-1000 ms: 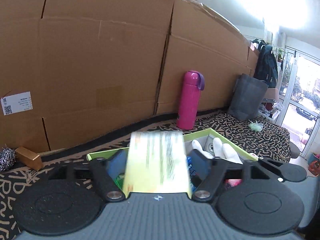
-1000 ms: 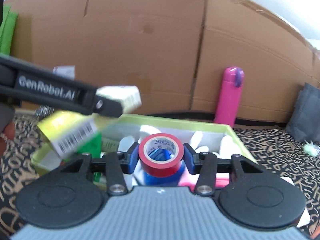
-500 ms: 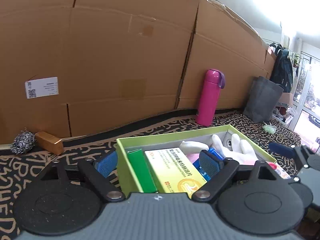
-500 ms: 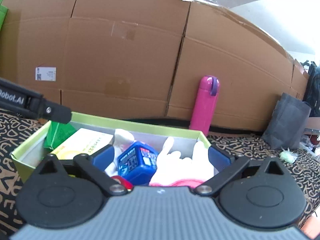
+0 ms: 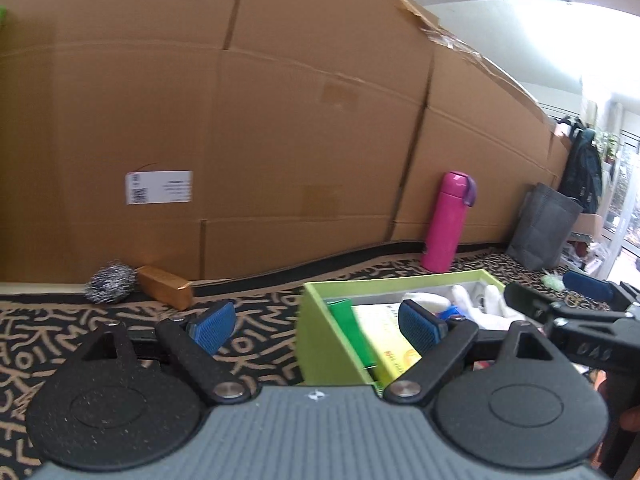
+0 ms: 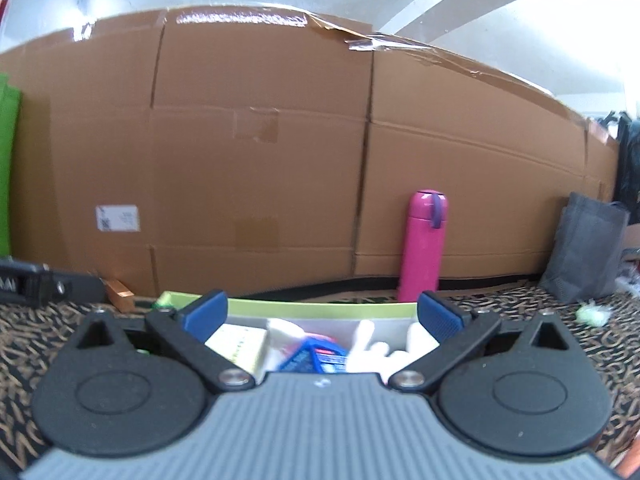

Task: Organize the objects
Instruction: 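Carry the yellow box and red tape into the shoebox and open both grippers, then move both grippers back toward the steel wool scrubber and tan box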

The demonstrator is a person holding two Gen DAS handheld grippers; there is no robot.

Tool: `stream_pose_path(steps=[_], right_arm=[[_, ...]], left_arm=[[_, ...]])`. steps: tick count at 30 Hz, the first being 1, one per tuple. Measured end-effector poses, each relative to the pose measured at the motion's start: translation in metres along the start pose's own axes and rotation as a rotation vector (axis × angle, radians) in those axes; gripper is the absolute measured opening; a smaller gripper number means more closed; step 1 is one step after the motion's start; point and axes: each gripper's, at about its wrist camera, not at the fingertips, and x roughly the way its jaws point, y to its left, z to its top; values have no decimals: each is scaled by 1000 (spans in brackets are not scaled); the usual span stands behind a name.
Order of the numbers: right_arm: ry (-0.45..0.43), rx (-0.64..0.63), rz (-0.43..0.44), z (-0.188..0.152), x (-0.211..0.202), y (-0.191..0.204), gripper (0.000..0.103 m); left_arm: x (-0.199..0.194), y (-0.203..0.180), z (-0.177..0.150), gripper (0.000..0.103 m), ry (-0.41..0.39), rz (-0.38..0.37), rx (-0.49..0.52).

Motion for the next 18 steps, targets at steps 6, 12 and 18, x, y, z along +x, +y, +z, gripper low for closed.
stream_pose_path(steps=[6, 12, 18], right_arm=[[28, 38, 146, 5, 8, 29, 103], [95, -56, 333, -3, 25, 88, 103], [143, -111, 470, -9, 38, 140, 103]], left_arm=[[-4, 37, -6, 92, 16, 93, -78], [-6, 79, -16, 92, 45, 193, -167], [4, 115, -15, 92, 69, 303, -117]])
